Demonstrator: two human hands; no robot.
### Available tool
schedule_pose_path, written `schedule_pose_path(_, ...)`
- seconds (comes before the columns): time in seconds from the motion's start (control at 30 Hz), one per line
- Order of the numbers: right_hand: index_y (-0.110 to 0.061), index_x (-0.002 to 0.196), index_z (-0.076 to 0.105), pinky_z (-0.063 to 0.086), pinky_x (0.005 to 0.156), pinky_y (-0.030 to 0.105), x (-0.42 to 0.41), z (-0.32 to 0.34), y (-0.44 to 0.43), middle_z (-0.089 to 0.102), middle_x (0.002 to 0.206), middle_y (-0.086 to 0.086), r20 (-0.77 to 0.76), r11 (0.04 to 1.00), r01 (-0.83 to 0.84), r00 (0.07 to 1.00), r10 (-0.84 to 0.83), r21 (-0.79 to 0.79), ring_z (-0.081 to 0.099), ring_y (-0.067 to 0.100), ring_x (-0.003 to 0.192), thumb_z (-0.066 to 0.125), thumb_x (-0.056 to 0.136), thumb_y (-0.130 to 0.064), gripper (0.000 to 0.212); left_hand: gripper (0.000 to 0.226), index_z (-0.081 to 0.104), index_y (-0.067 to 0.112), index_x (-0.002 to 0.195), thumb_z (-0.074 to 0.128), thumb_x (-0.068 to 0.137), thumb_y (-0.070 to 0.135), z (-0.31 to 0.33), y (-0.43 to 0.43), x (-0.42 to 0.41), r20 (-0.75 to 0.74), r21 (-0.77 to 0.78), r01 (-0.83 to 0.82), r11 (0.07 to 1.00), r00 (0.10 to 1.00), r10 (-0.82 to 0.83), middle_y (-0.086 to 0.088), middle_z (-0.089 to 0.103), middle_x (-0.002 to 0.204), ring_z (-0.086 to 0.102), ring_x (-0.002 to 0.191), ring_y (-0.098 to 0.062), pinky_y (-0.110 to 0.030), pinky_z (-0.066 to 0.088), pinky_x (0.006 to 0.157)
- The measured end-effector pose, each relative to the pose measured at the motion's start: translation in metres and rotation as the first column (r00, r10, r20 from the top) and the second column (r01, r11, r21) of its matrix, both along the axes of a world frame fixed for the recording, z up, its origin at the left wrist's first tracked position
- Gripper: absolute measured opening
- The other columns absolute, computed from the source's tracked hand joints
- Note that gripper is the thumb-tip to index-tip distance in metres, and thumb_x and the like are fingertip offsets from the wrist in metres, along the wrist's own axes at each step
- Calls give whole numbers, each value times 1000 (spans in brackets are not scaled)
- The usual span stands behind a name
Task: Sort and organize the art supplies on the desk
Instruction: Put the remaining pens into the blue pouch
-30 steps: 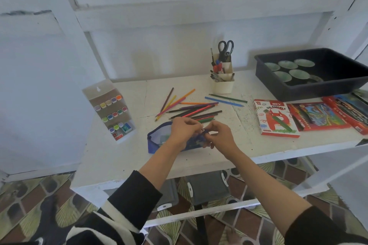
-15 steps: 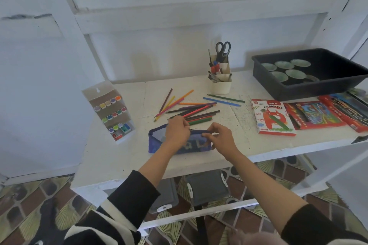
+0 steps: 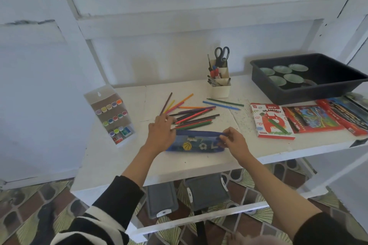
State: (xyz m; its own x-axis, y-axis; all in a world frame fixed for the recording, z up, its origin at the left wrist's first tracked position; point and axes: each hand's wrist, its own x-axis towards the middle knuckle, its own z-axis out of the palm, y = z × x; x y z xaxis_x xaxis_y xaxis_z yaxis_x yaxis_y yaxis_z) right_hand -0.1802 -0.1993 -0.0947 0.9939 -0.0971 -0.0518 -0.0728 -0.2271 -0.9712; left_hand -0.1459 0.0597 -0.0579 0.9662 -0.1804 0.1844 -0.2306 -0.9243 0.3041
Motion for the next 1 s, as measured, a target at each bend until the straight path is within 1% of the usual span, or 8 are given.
schedule_pose_path(0.13, -2, 90, 52, 58, 70, 28, -4, -13, -3, 67, 87, 16, 5, 1000, 15, 1000, -15, 20, 69, 25, 74, 53, 93, -3, 3, 36, 47, 27, 133, 46, 98, 34, -13, 2, -6, -171, 68, 180, 981, 971, -166, 5, 46, 136, 35, 129, -16, -45, 22, 109)
schedule_pose_path(0.23, -6, 87, 53, 57, 68, 26, -1, -16, -5, 67, 86, 16, -11, 999, 27, 1000, -27, 25, 68, 20, 71, 53, 93, -3, 7, 30, 55, 22, 128, 46, 99, 27, -19, 5, -4, -110, -31, 150, 988, 982, -152, 0, 58, 122, 46, 117, -19, -36, 31, 97)
schedule_pose_path(0.4, -7, 87, 56, 54, 57, 18, 19, -1, -11, 67, 76, 5, 7, 999, 44, 999, -44, -6, 62, 16, 62, 53, 93, -5, 7, 24, 65, 8, 114, 56, 93, 13, -27, 9, 8, -18, 4, 181, 983, 983, -181, -11, 67, 109, 58, 101, -29, -32, 42, 87)
schedule_pose_path(0.5, -16, 85, 59, 50, 54, 20, 46, 13, -16, 69, 82, 6, 24, 1000, 10, 1000, -10, -11, 61, 14, 63, 56, 93, -11, 9, 12, 68, -1, 92, 61, 84, 4, -23, 2, 21, 69, -255, 106, 961, 993, -92, -18, 67, 87, 62, 84, -35, -28, 41, 73)
schedule_pose_path(0.57, -17, 91, 62, 45, 48, 17, 69, 21, -22, 68, 85, 5, 49, 1000, 13, 999, -14, 19, 59, 6, 56, 59, 92, -15, 3, 25, 66, 0, 85, 47, 84, 16, -10, -6, 37, 147, -393, 32, 919, 989, 29, -15, 65, 79, 60, 74, -28, -29, 42, 68)
schedule_pose_path(0.7, -23, 105, 61, 41, 46, 16, 112, 23, -42, 69, 92, -3, 78, 998, -65, 995, 66, -8, 59, 6, 59, 53, 95, -22, 13, 36, 58, 2, 75, 30, 82, 24, 21, -6, 71, 222, -483, -140, 864, 935, 275, -13, 59, 72, 49, 66, -23, -35, 35, 62)
schedule_pose_path(0.83, -20, 102, 65, 42, 68, 10, 143, -10, -53, 67, 97, -2, 143, 940, -99, 978, 153, -327, 59, 9, 86, 56, 92, -9, 17, 28, 57, 5, 75, 32, 86, 14, 21, 3, 107, 189, -628, -330, 705, 814, 549, -10, 56, 72, 48, 68, -22, -34, 35, 64)
schedule_pose_path(1.0, -9, 102, 68, 33, 91, 18, 159, -53, -61, 66, 100, 6, 280, 760, -94, 895, 347, -643, 59, 27, 97, 63, 81, 4, 26, 24, 60, 0, 88, 37, 95, 3, -5, 11, 150, -122, -718, -607, 339, 590, 798, -23, 62, 94, 57, 86, -34, -37, 42, 74)
